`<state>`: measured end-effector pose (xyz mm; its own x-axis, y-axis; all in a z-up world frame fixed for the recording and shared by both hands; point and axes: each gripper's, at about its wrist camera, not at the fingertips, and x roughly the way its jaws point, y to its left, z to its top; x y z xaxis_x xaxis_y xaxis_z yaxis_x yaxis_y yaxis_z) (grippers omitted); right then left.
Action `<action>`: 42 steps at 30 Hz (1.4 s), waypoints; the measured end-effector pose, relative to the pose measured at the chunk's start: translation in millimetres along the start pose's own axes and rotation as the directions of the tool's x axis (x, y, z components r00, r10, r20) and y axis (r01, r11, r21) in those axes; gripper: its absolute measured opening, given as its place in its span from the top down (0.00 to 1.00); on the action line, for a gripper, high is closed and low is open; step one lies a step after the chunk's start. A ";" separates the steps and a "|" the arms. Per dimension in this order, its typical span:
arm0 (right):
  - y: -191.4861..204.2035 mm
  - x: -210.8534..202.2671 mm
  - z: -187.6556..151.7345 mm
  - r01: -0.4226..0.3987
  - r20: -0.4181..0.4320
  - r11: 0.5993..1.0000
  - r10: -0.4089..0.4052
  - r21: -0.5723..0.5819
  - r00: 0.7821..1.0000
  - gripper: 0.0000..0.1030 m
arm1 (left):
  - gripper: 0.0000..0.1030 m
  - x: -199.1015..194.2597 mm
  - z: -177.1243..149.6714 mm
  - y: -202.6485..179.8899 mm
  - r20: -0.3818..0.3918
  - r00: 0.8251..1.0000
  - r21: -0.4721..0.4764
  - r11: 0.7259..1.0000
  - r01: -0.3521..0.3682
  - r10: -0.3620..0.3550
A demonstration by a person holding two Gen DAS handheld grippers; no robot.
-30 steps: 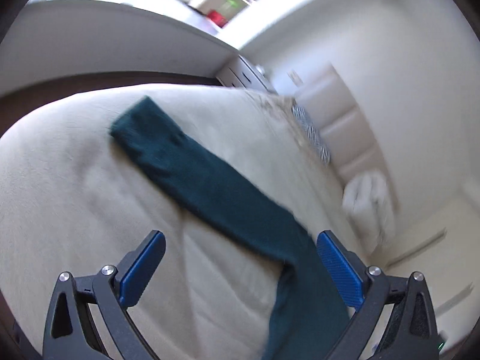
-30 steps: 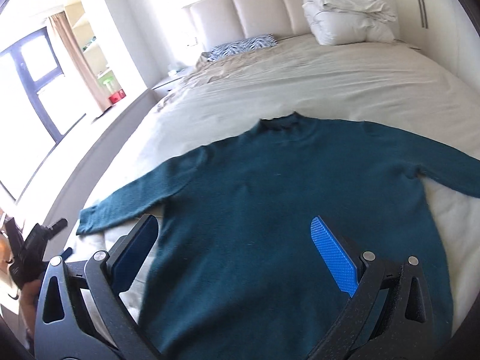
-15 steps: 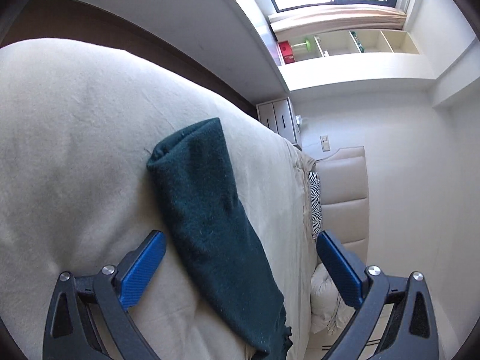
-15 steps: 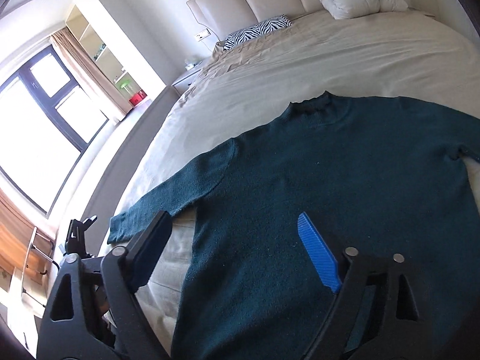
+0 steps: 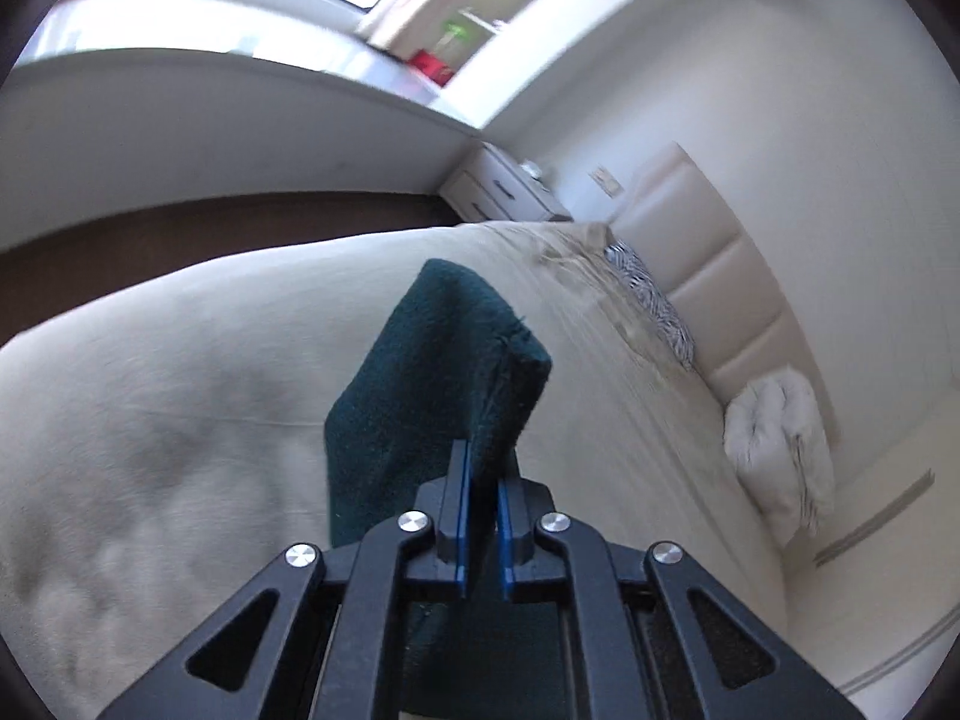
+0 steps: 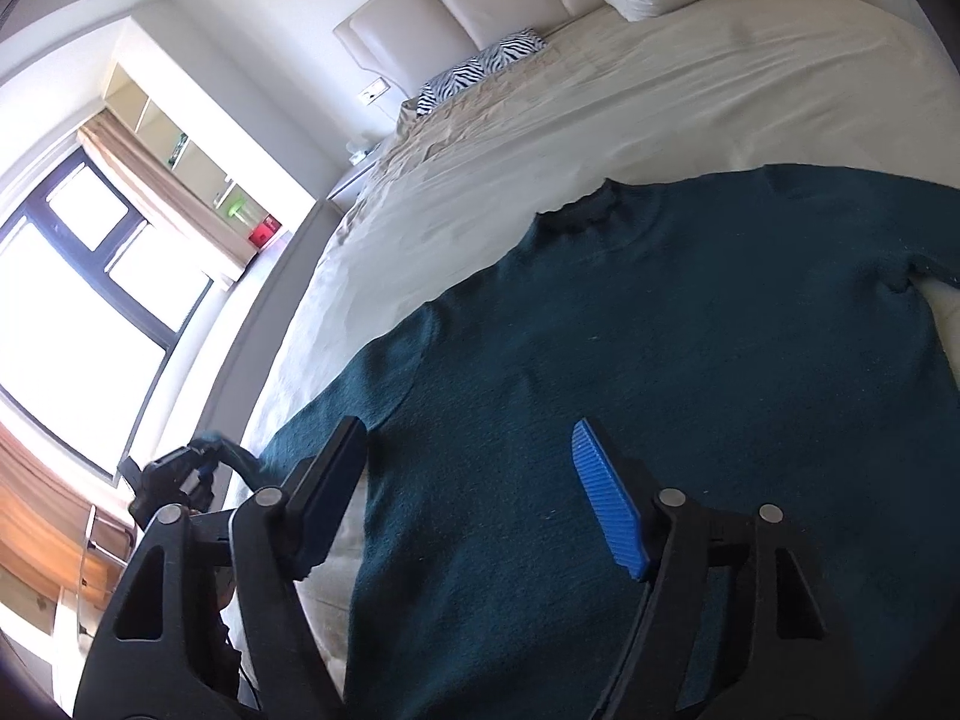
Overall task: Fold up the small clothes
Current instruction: 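Grasp the cuff of a sweater sleeve with the left tool, then carry the sleeve across the sweater body with the left tool while the right tool pins the sweater side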
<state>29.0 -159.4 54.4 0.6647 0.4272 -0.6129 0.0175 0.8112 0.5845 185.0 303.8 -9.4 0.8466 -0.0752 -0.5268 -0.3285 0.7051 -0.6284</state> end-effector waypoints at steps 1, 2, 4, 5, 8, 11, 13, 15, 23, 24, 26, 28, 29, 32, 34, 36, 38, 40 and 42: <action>-6.2 0.0 2.8 0.000 0.002 1.000 0.000 0.013 1.000 0.36 | 0.92 2.6 -8.5 -25.7 -0.015 1.000 0.076 0.997 0.016 -0.015; -14.4 -0.1 6.8 -0.001 0.007 1.000 0.001 0.031 1.000 0.36 | 0.93 8.4 -22.3 -62.2 -0.038 0.999 0.191 0.981 0.039 -0.032; -27.4 -0.7 13.6 0.005 0.017 0.998 -0.006 0.059 1.000 0.36 | 0.93 17.1 -60.0 -121.5 -0.087 0.995 0.396 0.915 0.076 -0.045; -35.2 -0.2 18.2 0.000 0.021 0.997 -0.001 0.074 1.000 0.36 | 0.93 20.7 -81.2 -141.8 -0.103 0.994 0.469 0.879 0.087 -0.043; -57.1 11.1 30.7 -0.029 -0.017 0.991 0.031 0.128 0.999 0.36 | 0.92 29.1 -163.0 -195.4 -0.148 0.989 0.696 0.708 0.116 -0.017; -75.0 33.6 41.4 -0.090 -0.072 0.976 0.106 0.198 0.992 0.35 | 0.92 36.4 -230.3 -209.7 -0.174 0.984 0.806 0.579 0.126 0.029; -84.3 58.2 48.4 -0.144 -0.122 0.959 0.178 0.245 0.976 0.35 | 0.92 37.4 -247.5 -201.9 -0.183 0.982 0.816 0.565 0.125 0.047; -90.0 85.1 53.8 -0.186 -0.157 0.938 0.239 0.294 0.958 0.35 | 0.92 39.9 -247.2 -189.3 -0.185 0.982 0.812 0.570 0.124 0.050; -72.0 191.9 67.8 -0.251 -0.292 0.882 0.382 0.400 0.877 0.35 | 0.92 13.0 -258.2 -187.1 -0.127 0.991 0.852 0.517 0.082 0.051; -66.5 200.3 69.5 -0.257 -0.303 0.877 0.395 0.406 0.868 0.35 | 0.92 13.0 -259.9 -186.5 -0.127 0.991 0.855 0.512 0.084 0.051; -56.8 213.3 73.7 -0.277 -0.316 0.871 0.418 0.406 0.852 0.35 | 0.92 14.1 -263.1 -185.7 -0.134 0.990 0.857 0.507 0.089 0.053; -48.1 223.2 78.7 -0.285 -0.326 0.877 0.419 0.386 0.847 0.35 | 0.92 14.7 -265.9 -183.8 -0.142 0.988 0.855 0.509 0.095 0.054; -44.2 229.8 81.7 -0.284 -0.340 0.886 0.412 0.367 0.846 0.37 | 0.91 16.1 -265.5 -183.5 -0.143 0.988 0.854 0.512 0.094 0.057; -36.2 244.3 84.7 -0.233 -0.399 0.935 0.327 0.266 0.857 0.81 | 0.78 11.8 -260.5 -180.3 -0.141 0.988 0.835 0.542 0.089 0.056; -34.2 247.6 83.8 -0.195 -0.416 0.962 0.260 0.193 0.871 0.92 | 0.54 2.8 -250.8 -174.9 -0.151 0.988 0.805 0.585 0.103 0.034; -33.9 245.6 87.7 -0.151 -0.409 0.983 0.181 0.106 0.894 0.93 | 0.37 -9.9 -237.7 -167.5 -0.161 0.987 0.762 0.634 0.129 -0.008; -40.4 237.3 93.9 -0.123 -0.385 0.990 0.141 0.072 0.912 0.93 | 0.36 -20.6 -218.5 -158.3 -0.179 0.982 0.706 0.688 0.170 -0.058; -55.2 226.0 109.2 -0.065 -0.339 0.996 0.079 0.053 0.937 0.93 | 0.37 -26.0 -190.5 -143.7 -0.196 0.976 0.622 0.758 0.195 -0.090; -76.0 214.0 126.5 -0.001 -0.308 0.999 0.016 0.050 0.951 0.94 | 0.41 -26.0 -164.3 -129.1 -0.200 0.974 0.538 0.818 0.201 -0.108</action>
<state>264.4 -180.2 -54.0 0.4022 0.5424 -0.7376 0.0544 0.7900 0.6107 136.6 99.0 -8.6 0.7762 -0.2903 -0.5596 0.1271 0.9415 -0.3121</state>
